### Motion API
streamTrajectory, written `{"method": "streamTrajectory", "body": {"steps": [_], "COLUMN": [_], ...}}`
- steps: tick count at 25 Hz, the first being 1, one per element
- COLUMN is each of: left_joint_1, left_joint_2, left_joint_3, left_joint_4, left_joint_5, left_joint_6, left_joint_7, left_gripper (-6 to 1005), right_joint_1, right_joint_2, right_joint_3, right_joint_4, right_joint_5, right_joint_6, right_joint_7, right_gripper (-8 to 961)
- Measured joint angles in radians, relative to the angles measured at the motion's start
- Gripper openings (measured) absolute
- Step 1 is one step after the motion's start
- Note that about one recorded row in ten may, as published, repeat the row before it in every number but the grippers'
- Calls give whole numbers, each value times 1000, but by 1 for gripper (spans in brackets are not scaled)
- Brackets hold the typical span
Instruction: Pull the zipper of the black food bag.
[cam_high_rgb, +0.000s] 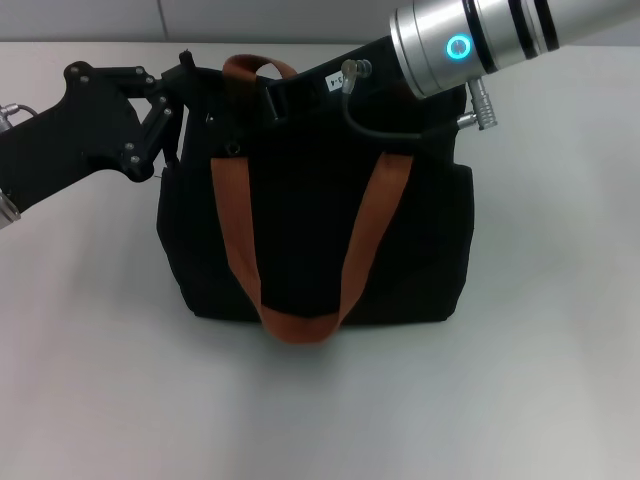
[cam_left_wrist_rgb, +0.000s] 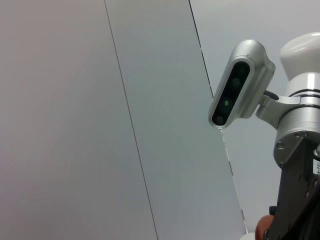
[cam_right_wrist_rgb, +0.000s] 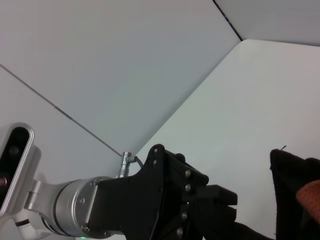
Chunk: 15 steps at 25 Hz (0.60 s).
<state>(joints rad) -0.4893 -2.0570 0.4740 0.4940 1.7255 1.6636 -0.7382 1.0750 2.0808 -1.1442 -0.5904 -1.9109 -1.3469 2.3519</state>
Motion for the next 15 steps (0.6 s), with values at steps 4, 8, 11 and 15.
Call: {"method": "streamTrajectory", "body": {"steps": [4, 8, 11, 15], "left_joint_1": [1, 7, 10, 12], "left_joint_2": [0, 1, 1, 2], "left_joint_3": [0, 0, -2, -3], "left_joint_4": [0, 0, 0, 0], "left_joint_5": [-5, -7, -8, -8], "left_joint_6": [5, 8, 8, 8], "left_joint_7": [-1, -1, -1, -1], "left_gripper": [25, 24, 24, 24], "right_joint_1": [0, -12, -26, -44], "right_joint_2": [1, 1, 1, 2], "right_joint_3": [-16, -34, -48, -67], "right_joint_4": [-12, -65, -115, -167], "right_joint_5": [0, -19, -46, -70], "right_joint_6": [4, 3, 4, 4], "right_joint_7": [1, 32, 69, 107], "right_gripper": [145, 46, -1, -1]}}
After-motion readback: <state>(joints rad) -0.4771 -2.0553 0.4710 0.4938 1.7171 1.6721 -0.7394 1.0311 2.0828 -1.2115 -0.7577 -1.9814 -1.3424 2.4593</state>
